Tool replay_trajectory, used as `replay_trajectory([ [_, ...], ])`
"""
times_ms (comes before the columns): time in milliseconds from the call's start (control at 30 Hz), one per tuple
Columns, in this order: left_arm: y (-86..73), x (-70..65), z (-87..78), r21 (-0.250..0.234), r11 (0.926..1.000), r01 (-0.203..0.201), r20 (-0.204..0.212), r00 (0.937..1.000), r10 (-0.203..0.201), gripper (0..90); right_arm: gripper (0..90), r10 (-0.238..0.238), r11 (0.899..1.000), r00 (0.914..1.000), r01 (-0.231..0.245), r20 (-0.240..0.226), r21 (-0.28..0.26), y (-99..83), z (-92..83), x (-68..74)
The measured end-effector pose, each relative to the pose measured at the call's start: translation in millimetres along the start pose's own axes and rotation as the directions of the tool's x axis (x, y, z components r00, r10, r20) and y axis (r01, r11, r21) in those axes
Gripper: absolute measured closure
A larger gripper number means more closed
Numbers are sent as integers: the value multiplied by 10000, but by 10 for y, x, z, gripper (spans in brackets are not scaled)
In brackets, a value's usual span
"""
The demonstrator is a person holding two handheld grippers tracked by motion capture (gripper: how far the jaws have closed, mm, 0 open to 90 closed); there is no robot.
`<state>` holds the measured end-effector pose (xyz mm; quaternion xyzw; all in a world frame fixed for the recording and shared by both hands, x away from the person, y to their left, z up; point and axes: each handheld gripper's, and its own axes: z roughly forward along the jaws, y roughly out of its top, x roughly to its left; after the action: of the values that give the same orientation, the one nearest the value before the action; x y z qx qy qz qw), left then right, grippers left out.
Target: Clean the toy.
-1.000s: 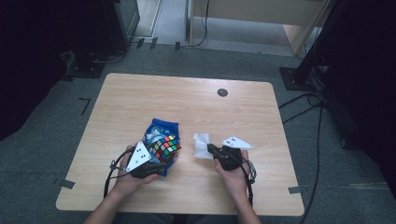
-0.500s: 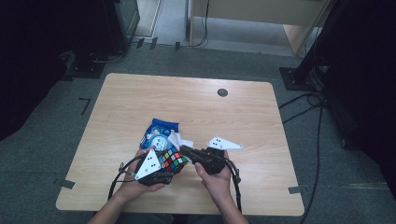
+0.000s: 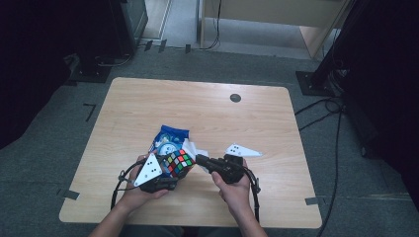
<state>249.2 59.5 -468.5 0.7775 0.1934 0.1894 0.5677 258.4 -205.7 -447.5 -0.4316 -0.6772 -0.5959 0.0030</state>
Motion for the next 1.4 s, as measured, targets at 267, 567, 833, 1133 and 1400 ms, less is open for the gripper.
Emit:
replay_trajectory([
  [267, -23, -84, 90, 443, 9986, -285, -90, 9995, 290, 339, 883, -27, 10000, 9976, 21, -692, -91, 13, 65, 181],
  [567, 18, 74, -39, 106, 9999, 94, -560, 9984, -88, 340, 882, -544, 9977, 9894, 593, -1345, 328, 33, 32, 248],
  [833, 42, 134, -96, -147, 9994, 311, -756, 9966, -322, 339, 882, -175, 9995, 9840, 125, 1773, 289, -34, -126, -242],
  [1133, 27, 82, -11, 161, 9996, 234, -882, 9959, -219, 339, 448, -222, 9979, 9122, 450, 4091, -462, 25, -228, -170],
  [1400, 20, -12, 62, 374, 9993, 85, -1066, 9943, -45, 339, 257, 416, 9967, 9887, -309, 1440, -757, 58, -29, 303],
])
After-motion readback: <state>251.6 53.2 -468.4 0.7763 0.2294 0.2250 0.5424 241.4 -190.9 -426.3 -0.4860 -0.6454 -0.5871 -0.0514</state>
